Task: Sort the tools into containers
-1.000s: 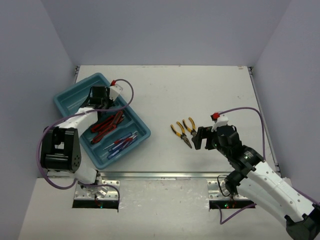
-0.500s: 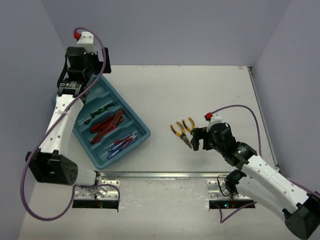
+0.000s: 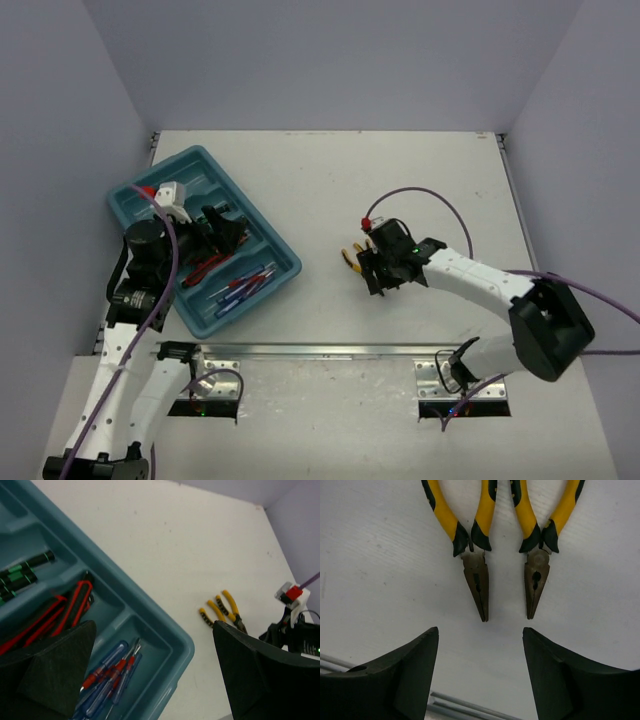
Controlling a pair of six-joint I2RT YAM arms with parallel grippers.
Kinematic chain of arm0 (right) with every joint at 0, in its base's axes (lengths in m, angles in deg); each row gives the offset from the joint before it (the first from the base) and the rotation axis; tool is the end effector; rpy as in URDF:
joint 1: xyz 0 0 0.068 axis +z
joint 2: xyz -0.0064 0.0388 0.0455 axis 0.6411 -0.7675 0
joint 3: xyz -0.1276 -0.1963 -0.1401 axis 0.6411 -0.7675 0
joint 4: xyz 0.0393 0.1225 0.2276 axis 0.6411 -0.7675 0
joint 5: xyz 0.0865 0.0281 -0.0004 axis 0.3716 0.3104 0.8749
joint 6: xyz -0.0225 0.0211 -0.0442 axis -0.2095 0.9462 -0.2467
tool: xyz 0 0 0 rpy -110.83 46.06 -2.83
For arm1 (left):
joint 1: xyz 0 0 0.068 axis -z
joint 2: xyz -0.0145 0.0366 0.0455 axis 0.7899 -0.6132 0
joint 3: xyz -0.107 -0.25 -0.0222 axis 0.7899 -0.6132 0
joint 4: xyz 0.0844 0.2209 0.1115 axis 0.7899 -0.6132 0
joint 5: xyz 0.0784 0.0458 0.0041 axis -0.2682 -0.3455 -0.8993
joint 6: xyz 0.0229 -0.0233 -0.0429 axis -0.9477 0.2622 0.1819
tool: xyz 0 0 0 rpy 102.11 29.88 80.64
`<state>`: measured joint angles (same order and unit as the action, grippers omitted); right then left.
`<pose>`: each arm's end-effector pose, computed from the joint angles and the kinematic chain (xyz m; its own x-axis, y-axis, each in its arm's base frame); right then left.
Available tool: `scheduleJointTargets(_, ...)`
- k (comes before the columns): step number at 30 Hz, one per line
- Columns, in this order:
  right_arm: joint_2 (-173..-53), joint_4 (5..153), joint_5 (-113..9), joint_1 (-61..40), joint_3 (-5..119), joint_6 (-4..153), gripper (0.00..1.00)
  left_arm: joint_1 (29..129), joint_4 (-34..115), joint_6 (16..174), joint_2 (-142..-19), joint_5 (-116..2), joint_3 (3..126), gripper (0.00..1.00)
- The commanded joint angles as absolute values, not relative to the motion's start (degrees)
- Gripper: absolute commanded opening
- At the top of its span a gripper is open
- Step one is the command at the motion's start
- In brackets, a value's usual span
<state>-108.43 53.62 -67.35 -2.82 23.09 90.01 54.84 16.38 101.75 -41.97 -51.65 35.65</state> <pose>0.2001 0.1449 0.1850 -0.8506 -0.1666 -0.4987 -0.2344 0.9692 0.0760 0.1506 -0.0154 0.3292 -0.3456 -0.2897 -0.8925 0.1740 0.9149 -0.3643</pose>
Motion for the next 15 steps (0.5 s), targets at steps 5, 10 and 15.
scheduleJointTargets(5, -124.36, 54.7, -69.54, -1.9, 32.1, 84.25, 0.56, 55.17, 22.09, 102.77, -35.79, -44.57, 28.47, 1.0)
scheduleJointTargets(10, -130.66, 56.44, -69.68, -1.99, 34.92, 81.42, 0.49, 56.46, 21.23, 103.02, -35.49, -45.12, 28.57, 1.0)
scheduleJointTargets(15, -135.72, 57.57, -68.69, -2.32, 36.38, 80.85, 0.41, 57.34, 20.61, 103.02, -34.55, -46.78, 28.71, 1.0)
